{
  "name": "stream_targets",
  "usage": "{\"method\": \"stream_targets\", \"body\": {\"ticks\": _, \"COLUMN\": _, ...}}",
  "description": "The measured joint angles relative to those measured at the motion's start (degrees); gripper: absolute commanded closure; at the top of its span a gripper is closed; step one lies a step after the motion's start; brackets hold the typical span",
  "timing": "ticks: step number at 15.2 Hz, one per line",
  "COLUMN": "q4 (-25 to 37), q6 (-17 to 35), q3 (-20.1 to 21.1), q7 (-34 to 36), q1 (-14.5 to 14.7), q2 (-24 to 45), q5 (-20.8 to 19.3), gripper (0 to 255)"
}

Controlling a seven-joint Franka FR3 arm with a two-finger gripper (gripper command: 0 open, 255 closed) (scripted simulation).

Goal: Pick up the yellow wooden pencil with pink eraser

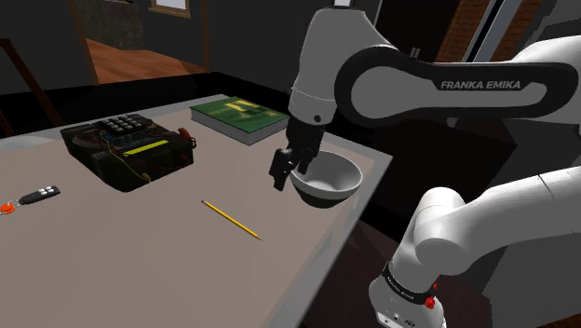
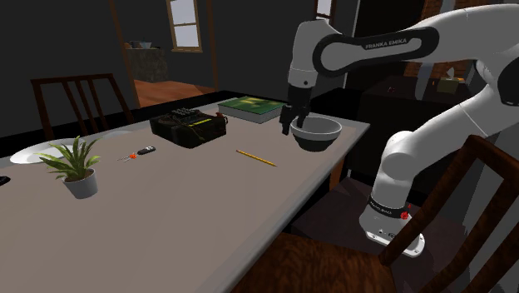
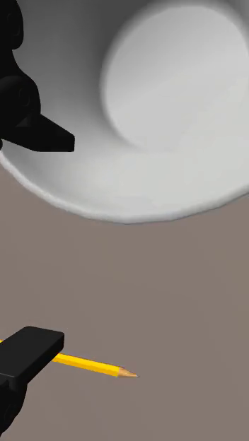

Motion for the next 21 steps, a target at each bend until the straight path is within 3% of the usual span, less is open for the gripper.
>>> {"method": "stream_targets", "body": {"ticks": 9, "q4": 2.6, "q6": 7.5, "q3": 11.1, "q7": 8.7, "q1": 2.6, "q2": 9.0, "q5": 3.7, "gripper": 0}}
{"method": "stream_targets", "body": {"ticks": 17, "q4": -1.5, "q6": 13.6, "q3": 13.4, "q7": 9.5, "q1": 2.9, "q2": 10.9, "q5": 4.5, "gripper": 0}}
{"method": "stream_targets", "body": {"ticks": 18, "q4": -1.6, "q6": 13.9, "q3": 13.5, "q7": 9.5, "q1": 2.9, "q2": 11.1, "q5": 4.5, "gripper": 255}}
{"method": "stream_targets", "body": {"ticks": 21, "q4": -1.5, "q6": 13.9, "q3": 13.3, "q7": 9.5, "q1": 2.7, "q2": 10.9, "q5": 4.2, "gripper": 255}}
